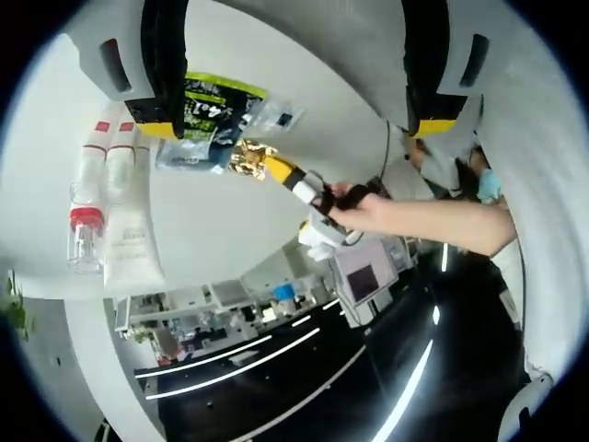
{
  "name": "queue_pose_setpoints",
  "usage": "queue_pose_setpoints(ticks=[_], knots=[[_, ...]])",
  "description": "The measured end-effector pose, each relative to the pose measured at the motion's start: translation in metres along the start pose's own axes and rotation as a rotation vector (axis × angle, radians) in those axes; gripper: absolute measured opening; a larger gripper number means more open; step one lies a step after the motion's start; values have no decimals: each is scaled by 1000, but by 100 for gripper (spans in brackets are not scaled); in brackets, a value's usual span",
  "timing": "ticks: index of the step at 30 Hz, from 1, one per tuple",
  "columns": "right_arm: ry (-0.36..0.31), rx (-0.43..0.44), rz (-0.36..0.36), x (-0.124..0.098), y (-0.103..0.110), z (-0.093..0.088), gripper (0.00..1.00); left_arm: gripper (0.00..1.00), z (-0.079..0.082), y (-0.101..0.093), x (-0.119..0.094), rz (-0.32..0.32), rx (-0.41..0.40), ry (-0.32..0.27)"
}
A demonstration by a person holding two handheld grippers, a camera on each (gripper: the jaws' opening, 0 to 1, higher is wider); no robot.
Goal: Arrange the skincare products in the storage area until every visible bottle or jar stands upright without overlapping.
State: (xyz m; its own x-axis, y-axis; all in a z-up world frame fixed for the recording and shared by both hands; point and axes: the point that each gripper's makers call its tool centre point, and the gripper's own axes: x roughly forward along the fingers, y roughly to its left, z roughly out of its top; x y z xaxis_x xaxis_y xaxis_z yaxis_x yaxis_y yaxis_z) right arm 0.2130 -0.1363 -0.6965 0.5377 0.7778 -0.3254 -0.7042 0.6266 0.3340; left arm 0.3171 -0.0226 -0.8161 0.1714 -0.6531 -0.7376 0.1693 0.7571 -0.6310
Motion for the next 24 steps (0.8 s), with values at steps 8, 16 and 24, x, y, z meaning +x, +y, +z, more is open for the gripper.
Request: queue_pose_setpoints(ticks=[8, 16, 24], knots=[[-1, 7, -3, 0, -1, 0, 99, 4, 2, 9, 1, 29, 29, 22], [1, 12, -6, 0, -1, 0, 99, 0, 8, 16, -1, 48, 69, 32], [4, 15, -6, 0, -1, -1, 99, 12, 14, 18, -7, 156, 277, 13]])
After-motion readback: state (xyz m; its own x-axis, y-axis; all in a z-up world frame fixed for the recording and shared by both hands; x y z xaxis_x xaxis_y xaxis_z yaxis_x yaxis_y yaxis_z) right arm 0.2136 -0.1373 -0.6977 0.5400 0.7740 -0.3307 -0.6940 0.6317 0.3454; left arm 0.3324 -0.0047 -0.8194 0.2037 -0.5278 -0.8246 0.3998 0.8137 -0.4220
